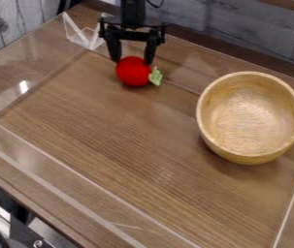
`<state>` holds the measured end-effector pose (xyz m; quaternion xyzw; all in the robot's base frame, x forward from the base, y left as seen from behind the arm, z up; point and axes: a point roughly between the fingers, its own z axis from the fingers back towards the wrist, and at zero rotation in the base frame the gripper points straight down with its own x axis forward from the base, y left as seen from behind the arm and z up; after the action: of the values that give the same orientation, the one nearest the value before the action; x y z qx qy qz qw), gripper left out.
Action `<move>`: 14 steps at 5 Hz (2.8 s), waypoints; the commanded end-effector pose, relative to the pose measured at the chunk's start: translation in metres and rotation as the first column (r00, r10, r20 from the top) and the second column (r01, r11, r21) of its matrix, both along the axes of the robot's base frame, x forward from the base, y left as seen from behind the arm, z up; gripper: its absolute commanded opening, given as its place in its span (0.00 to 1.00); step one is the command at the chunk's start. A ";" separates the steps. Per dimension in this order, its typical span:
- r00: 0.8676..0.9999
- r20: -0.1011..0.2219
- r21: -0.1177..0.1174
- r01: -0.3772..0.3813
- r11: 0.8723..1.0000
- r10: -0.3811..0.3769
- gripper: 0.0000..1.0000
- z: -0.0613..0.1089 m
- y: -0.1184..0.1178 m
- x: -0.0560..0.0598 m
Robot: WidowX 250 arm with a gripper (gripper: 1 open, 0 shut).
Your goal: Move the red fruit to the right
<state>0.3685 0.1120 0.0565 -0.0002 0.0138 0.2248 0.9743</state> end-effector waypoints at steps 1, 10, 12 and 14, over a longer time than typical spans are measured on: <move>0.997 0.064 0.026 -0.043 0.999 0.041 1.00 0.021 0.004 0.011; 0.966 0.161 -0.036 0.209 0.977 -0.201 0.00 0.033 -0.054 0.005; 0.971 0.143 -0.026 0.199 0.980 -0.194 0.00 0.004 -0.054 0.005; 0.979 0.137 -0.029 0.153 0.988 -0.148 0.00 0.000 -0.030 0.006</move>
<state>0.3654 0.0748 0.0398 -0.0390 -0.0182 0.1489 0.9879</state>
